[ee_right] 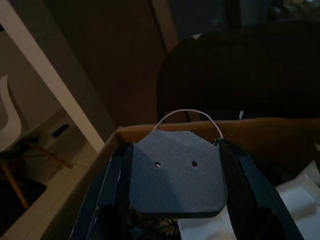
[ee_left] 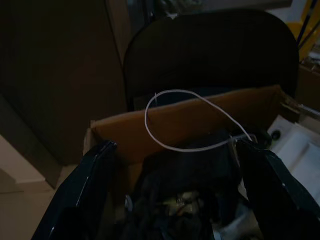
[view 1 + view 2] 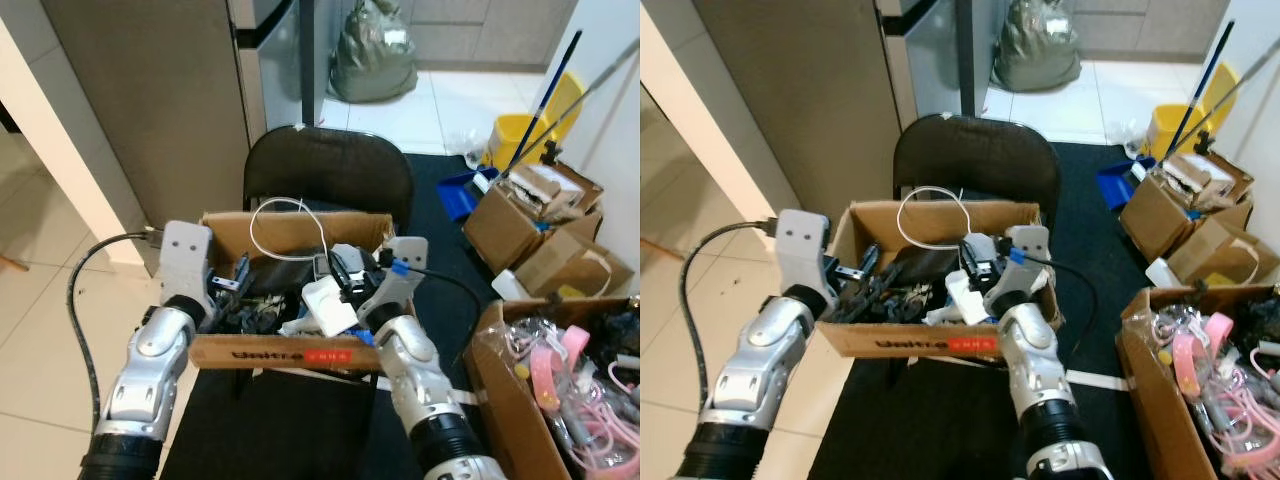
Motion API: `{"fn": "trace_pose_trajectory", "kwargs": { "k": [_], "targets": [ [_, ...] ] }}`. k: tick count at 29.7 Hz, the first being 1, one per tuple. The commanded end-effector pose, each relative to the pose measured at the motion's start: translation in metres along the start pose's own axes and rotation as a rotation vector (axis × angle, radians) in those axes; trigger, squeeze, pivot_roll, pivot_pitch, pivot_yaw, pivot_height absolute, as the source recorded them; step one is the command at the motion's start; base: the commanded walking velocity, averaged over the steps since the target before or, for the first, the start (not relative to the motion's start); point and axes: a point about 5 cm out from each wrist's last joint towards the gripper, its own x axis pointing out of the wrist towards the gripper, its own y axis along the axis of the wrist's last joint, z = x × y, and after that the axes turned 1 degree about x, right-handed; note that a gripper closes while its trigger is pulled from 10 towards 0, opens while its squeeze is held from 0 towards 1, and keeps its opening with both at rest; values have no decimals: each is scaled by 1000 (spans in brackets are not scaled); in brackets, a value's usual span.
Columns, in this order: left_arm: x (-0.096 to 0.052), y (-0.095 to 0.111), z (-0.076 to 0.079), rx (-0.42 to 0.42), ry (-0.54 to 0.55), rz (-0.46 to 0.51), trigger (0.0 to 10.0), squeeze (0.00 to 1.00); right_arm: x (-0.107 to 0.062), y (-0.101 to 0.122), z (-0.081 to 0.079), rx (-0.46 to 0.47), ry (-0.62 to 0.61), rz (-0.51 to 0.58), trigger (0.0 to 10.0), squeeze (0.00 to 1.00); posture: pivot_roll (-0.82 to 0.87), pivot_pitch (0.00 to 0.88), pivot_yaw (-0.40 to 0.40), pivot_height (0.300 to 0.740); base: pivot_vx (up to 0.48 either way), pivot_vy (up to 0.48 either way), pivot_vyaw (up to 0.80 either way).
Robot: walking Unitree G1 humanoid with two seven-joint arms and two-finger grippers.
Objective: Picking trash to rubbish bin
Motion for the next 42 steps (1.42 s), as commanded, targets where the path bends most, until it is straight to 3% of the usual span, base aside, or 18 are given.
{"fn": "trace_pose_trajectory", "kwargs": {
  "k": [1, 8, 10, 28, 42],
  "targets": [
    [-4, -6, -5, 1, 23, -22, 10000, 0, 1, -5, -11, 24, 49, -29, 10000, 0, 48, 111, 53, 740, 296, 0, 0],
    [-4, -6, -6, 0, 27, -21, 10000, 0, 3, -7, -15, 2, 79, -53, 10000, 0, 50, 109, 49, 740, 291, 0, 611],
    [-4, -6, -6, 0, 29, -21, 10000, 0, 3, -8, -15, 35, 80, -55, 10000, 0, 51, 108, 48, 740, 287, 0, 0],
    [-5, -6, -7, -2, 35, -18, 10000, 0, 3, -10, -19, 29, 125, -79, 10000, 0, 54, 110, 43, 740, 282, 0, 0],
    [-7, -7, -9, 2, 36, -17, 10000, 0, 2, -11, -22, -1, 179, -96, 10000, 0, 55, 115, 34, 740, 0, 0, 0]
  ]
}}
